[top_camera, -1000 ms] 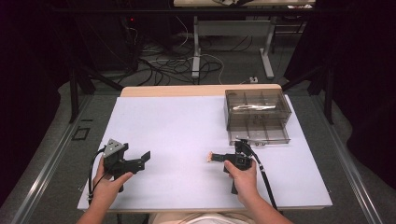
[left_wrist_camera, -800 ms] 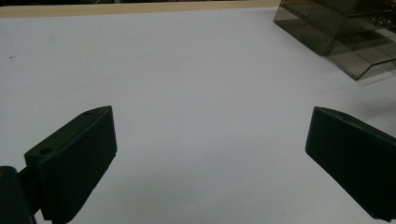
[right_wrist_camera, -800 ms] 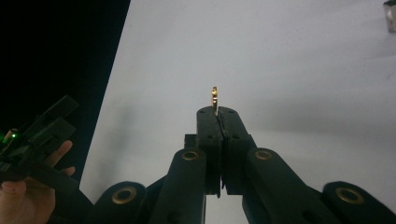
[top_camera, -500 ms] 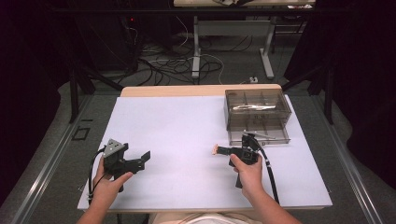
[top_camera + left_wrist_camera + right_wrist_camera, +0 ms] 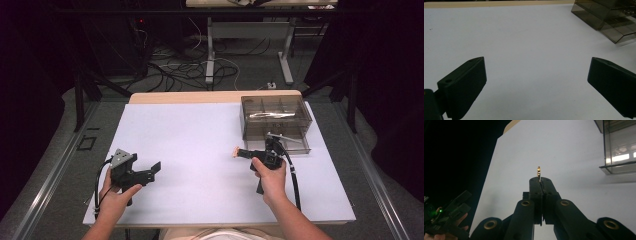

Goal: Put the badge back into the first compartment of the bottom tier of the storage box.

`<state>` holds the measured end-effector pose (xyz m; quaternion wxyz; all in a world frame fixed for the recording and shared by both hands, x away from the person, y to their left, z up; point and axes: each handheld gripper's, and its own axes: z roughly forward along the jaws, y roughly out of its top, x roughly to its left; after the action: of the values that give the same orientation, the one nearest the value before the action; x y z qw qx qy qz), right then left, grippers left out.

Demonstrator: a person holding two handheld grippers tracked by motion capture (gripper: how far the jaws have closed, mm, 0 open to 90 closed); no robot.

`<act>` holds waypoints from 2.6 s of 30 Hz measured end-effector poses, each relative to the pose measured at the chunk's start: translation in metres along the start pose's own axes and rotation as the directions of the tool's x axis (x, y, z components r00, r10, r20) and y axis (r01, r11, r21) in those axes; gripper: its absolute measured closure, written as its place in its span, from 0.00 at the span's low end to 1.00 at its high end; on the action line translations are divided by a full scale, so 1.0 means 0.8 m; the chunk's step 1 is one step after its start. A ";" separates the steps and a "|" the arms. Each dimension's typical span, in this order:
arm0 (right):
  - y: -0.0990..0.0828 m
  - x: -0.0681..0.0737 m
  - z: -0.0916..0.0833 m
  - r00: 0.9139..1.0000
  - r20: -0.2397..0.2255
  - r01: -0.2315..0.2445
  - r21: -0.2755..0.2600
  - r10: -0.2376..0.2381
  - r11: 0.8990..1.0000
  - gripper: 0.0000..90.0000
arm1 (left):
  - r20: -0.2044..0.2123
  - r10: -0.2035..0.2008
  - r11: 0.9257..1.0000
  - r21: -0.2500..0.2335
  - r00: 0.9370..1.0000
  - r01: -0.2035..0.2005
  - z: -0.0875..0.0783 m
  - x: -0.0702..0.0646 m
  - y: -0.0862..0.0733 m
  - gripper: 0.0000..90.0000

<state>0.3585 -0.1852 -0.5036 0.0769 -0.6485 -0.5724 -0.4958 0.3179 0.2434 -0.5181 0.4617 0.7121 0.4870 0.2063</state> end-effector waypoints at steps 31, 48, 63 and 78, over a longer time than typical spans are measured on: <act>0.040 -0.037 -0.024 0.994 0.098 -0.037 -0.095 0.046 0.995 0.98 | 0.003 0.000 1.000 0.008 1.000 0.000 0.000 0.000 0.000 0.02; 0.049 -0.061 -0.026 0.990 0.127 -0.043 -0.131 0.060 0.990 0.98 | 0.005 -0.002 1.000 0.009 1.000 0.002 0.000 0.000 0.000 0.02; 0.051 -0.074 -0.013 0.987 0.145 -0.043 -0.134 0.062 0.990 0.98 | -0.002 -0.007 1.000 0.011 1.000 0.007 0.001 0.001 -0.001 0.03; 0.047 -0.083 0.002 0.983 0.172 -0.039 -0.112 0.058 0.993 0.98 | -0.009 -0.018 1.000 0.015 1.000 0.019 0.003 0.002 -0.003 0.03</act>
<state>0.4000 -0.2412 -0.5352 0.0029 -0.7066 -0.5332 -0.4652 0.3189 0.2442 -0.5215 0.4562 0.7100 0.4972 0.2017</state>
